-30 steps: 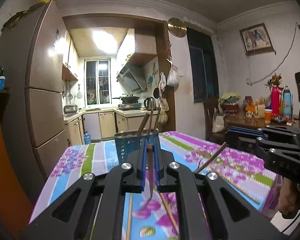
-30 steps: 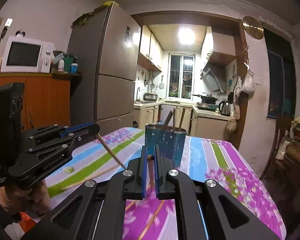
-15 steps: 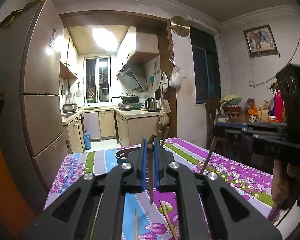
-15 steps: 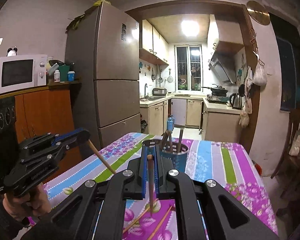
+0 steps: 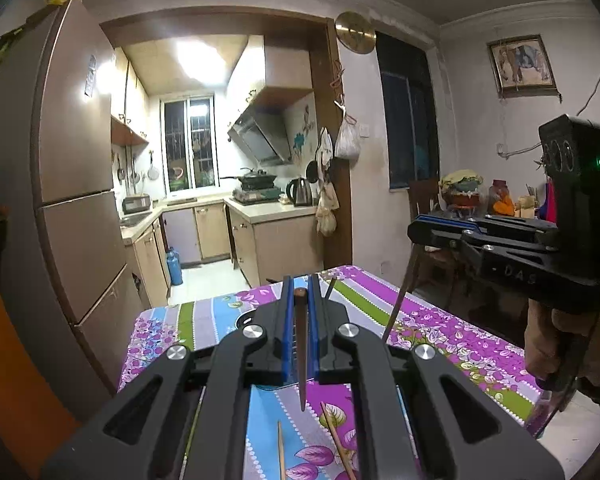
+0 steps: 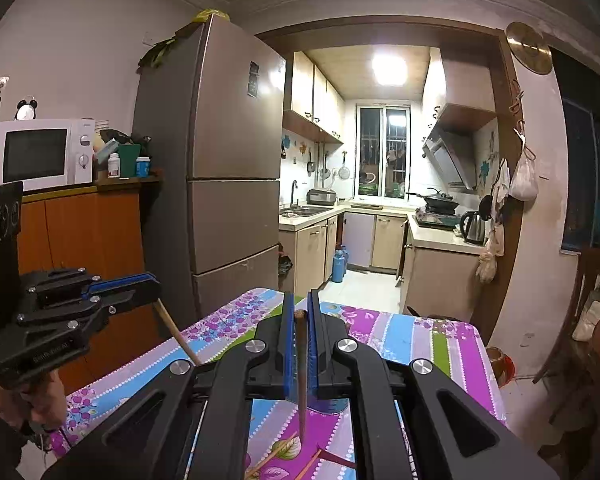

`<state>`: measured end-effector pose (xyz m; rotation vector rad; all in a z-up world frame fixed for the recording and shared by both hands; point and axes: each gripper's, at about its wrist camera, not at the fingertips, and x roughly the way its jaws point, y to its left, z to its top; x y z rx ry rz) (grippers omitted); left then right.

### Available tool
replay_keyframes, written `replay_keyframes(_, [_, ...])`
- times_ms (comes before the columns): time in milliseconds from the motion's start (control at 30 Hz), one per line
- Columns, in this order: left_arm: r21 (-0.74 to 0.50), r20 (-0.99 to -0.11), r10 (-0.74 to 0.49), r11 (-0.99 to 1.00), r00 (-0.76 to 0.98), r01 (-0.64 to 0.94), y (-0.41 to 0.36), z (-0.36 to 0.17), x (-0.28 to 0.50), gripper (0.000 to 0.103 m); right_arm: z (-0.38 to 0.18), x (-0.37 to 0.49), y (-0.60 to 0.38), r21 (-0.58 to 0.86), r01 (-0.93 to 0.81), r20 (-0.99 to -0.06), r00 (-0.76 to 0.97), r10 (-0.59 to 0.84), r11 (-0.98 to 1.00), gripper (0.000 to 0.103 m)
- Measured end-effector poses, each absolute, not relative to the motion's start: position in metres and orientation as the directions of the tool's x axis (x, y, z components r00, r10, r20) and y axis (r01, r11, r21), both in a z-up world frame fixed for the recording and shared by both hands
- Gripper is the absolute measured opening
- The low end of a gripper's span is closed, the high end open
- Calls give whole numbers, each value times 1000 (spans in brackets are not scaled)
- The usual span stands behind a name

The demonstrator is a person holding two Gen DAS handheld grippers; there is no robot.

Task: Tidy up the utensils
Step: 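Lower the left tool's chopstick into the holder while the right tool inserts its own, then open both tools and withdraw them from the holder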

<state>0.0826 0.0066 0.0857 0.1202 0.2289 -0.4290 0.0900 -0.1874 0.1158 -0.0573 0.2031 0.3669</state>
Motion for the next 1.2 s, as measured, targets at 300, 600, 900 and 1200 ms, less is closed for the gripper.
replay_keyframes(300, [48,-293,-365,918,884,395,12,117,109,5,156,108,-201,-4,-355,-206,915,347,935,7])
replay_keyframes(600, [62,-281,-320,935,905,350,14,158,141,5,207,136,-221,-6,-321,-176,932,315,947,7])
replay_keyframes(900, [49,-284,-291,947,914,317,9,181,186,5,236,192,-233,21,-312,-173,935,311,950,7])
replay_keyframes(1200, [54,-324,-268,952,907,300,-5,177,230,5,221,240,-225,56,-327,-211,920,332,943,7])
